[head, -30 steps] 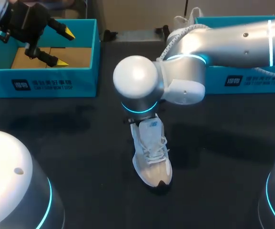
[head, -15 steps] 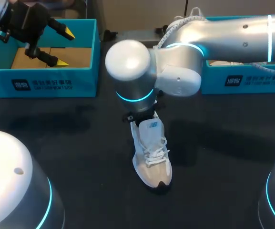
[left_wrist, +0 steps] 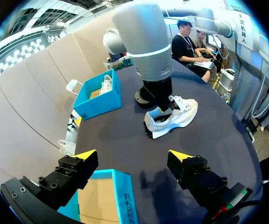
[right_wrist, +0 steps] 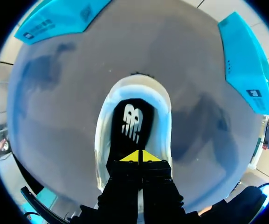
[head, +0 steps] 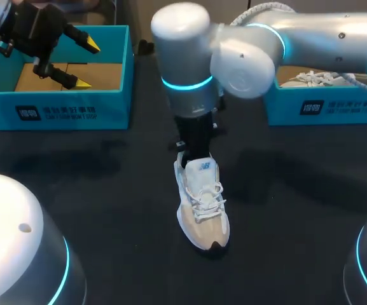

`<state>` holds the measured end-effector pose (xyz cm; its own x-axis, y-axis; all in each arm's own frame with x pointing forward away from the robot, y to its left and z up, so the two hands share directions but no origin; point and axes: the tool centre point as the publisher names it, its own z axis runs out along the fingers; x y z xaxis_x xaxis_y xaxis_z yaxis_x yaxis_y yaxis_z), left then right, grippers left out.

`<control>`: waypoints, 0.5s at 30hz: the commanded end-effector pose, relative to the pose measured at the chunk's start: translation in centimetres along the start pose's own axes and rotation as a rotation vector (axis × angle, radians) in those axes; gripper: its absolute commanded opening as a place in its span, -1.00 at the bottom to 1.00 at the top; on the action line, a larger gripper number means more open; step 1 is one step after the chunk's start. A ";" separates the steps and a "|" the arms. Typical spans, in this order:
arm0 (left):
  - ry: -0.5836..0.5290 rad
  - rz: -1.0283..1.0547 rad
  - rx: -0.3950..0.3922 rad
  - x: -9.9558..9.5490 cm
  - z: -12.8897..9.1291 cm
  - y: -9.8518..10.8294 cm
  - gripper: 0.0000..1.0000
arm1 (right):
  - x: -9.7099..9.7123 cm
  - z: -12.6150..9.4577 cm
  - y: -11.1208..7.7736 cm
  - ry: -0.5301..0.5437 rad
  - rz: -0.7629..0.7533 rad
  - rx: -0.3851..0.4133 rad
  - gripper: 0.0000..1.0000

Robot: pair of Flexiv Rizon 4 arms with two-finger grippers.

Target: Take the shoe out of the shoebox, open the shoe tongue, remove and reinsert the insole, then place the shoe into the shoebox

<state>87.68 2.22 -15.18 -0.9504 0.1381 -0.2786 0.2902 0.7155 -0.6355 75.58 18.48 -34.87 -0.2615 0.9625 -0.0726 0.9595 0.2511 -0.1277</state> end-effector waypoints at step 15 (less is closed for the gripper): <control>0.001 0.000 -0.004 0.0 0.0 0.0 1.00 | 1.1 -0.1 -1.9 0.101 0.025 0.139 1.00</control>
<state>87.68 2.23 -15.18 -0.9504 0.1381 -0.2786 0.2902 0.7155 -0.6355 73.88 19.29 -34.49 -0.2231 0.9747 0.0145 0.9376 0.2186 -0.2706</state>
